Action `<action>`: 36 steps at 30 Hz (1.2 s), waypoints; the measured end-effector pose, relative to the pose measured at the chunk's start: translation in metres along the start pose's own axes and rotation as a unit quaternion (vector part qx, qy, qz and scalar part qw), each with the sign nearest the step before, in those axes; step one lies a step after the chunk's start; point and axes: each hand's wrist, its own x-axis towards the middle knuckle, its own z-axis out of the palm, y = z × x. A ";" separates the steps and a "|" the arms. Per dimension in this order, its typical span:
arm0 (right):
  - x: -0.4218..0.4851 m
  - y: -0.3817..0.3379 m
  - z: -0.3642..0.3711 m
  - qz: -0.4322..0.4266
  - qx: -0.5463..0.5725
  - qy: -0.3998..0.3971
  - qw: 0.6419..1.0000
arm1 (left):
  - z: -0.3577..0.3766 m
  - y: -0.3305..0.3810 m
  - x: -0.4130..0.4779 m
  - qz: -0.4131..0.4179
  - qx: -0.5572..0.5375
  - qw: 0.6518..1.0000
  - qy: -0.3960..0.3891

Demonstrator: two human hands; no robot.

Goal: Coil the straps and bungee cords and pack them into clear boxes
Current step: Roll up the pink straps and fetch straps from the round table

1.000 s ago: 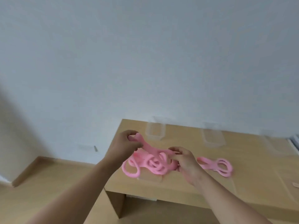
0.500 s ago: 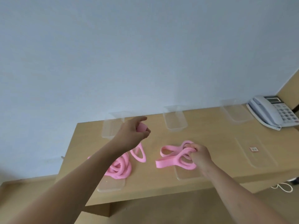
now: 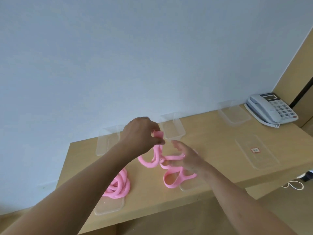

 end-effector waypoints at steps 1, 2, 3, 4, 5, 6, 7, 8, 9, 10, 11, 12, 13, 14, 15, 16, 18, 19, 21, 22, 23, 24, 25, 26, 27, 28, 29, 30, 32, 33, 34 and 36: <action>-0.002 -0.003 0.007 -0.011 0.039 -0.040 0.998 | -0.001 0.003 0.001 0.004 -0.039 0.999 0.005; -0.004 -0.006 0.014 -0.020 0.069 -0.072 0.995 | -0.001 0.005 0.000 0.003 -0.082 0.997 0.008; -0.007 -0.009 0.019 -0.030 0.087 -0.098 0.991 | -0.002 0.007 0.000 -0.001 -0.122 0.992 0.009; -0.010 -0.012 0.023 -0.042 0.096 -0.113 0.988 | -0.002 0.008 -0.001 -0.011 -0.162 0.987 0.010; -0.014 -0.015 0.026 -0.053 0.103 -0.118 0.986 | -0.002 0.008 -0.002 -0.026 -0.201 0.979 0.011; -0.018 -0.017 0.030 -0.063 0.113 -0.119 0.984 | -0.002 0.009 -0.004 -0.041 -0.238 0.970 0.011; -0.021 -0.017 0.033 -0.070 0.128 -0.114 0.983 | -0.003 0.008 -0.006 -0.052 -0.269 0.962 0.011; -0.023 -0.015 0.036 -0.071 0.147 -0.106 0.981 | -0.003 0.007 -0.007 -0.061 -0.296 0.953 0.010; -0.025 -0.012 0.038 -0.066 0.163 -0.095 0.980 | -0.003 0.005 -0.009 -0.067 -0.320 0.945 0.008; -0.025 -0.009 0.041 -0.059 0.173 -0.081 0.980 | -0.002 0.002 -0.011 -0.072 -0.341 0.937 0.006; -0.025 -0.006 0.043 -0.047 0.181 -0.062 0.980 | -0.001 -0.002 -0.012 -0.077 -0.358 0.931 0.004; -0.024 -0.002 0.044 -0.030 0.193 -0.040 0.980 | 0.000 -0.005 -0.013 -0.083 -0.371 0.925 0.005; -0.024 0.002 0.046 -0.015 0.201 -0.016 0.979 | 0.002 -0.009 -0.014 -0.090 -0.381 0.920 0.005; -0.025 0.004 0.047 -0.002 0.200 0.005 0.980 | 0.005 -0.013 -0.014 -0.096 -0.385 0.918 0.006; -0.025 0.007 0.048 0.010 0.192 0.028 0.981 | 0.009 -0.017 -0.015 -0.103 -0.382 0.918 0.005; -0.026 0.009 0.048 0.029 0.191 0.052 0.980 | 0.014 -0.022 -0.015 -0.111 -0.374 0.921 -0.001; -0.031 0.012 0.045 0.075 0.227 0.091 0.967 | 0.029 -0.035 -0.017 -0.130 -0.353 0.926 -0.026; -0.033 0.014 0.041 0.094 0.251 0.099 0.958 | 0.039 -0.042 -0.019 -0.140 -0.344 0.927 -0.045; -0.037 0.023 0.030 0.121 0.266 0.102 0.951 | 0.064 -0.055 -0.023 -0.164 -0.338 0.923 -0.087; -0.038 0.029 0.023 0.127 0.254 0.104 0.953 | 0.077 -0.060 -0.025 -0.176 -0.339 0.918 -0.105; -0.037 0.036 0.017 0.128 0.234 0.113 0.957 | 0.090 -0.062 -0.026 -0.187 -0.342 0.913 -0.120; -0.034 0.042 0.010 0.127 0.214 0.129 0.960 | 0.102 -0.062 -0.027 -0.197 -0.347 0.908 -0.130; -0.031 0.046 0.004 0.129 0.202 0.150 0.959 | 0.114 -0.061 -0.027 -0.205 -0.354 0.902 -0.136; -0.026 0.049 -0.003 0.133 0.196 0.175 0.956 | 0.124 -0.058 -0.026 -0.213 -0.361 0.897 -0.138; -0.022 0.051 -0.010 0.136 0.185 0.201 0.952 | 0.133 -0.054 -0.024 -0.221 -0.368 0.893 -0.135; -0.017 0.052 -0.017 0.136 0.174 0.226 0.949 | 0.141 -0.049 -0.021 -0.227 -0.377 0.889 -0.128; -0.011 0.052 -0.025 0.134 0.161 0.246 0.946 | 0.147 -0.045 -0.017 -0.231 -0.385 0.886 -0.118; -0.005 0.053 -0.031 0.130 0.149 0.260 0.945 | 0.151 -0.042 -0.012 -0.233 -0.389 0.885 -0.105; 0.006 0.050 -0.041 0.122 0.108 0.278 0.947 | 0.158 -0.039 -0.002 -0.223 -0.371 0.897 -0.087; 0.009 0.048 -0.042 0.126 0.069 0.286 0.947 | 0.160 -0.040 0.001 -0.212 -0.341 0.912 -0.085; 0.010 0.044 -0.042 0.129 0.016 0.292 0.948 | 0.161 -0.043 0.002 -0.201 -0.297 0.930 -0.083; 0.010 0.038 -0.034 0.099 -0.104 0.278 0.950 | 0.160 -0.052 -0.002 -0.183 -0.229 0.953 -0.074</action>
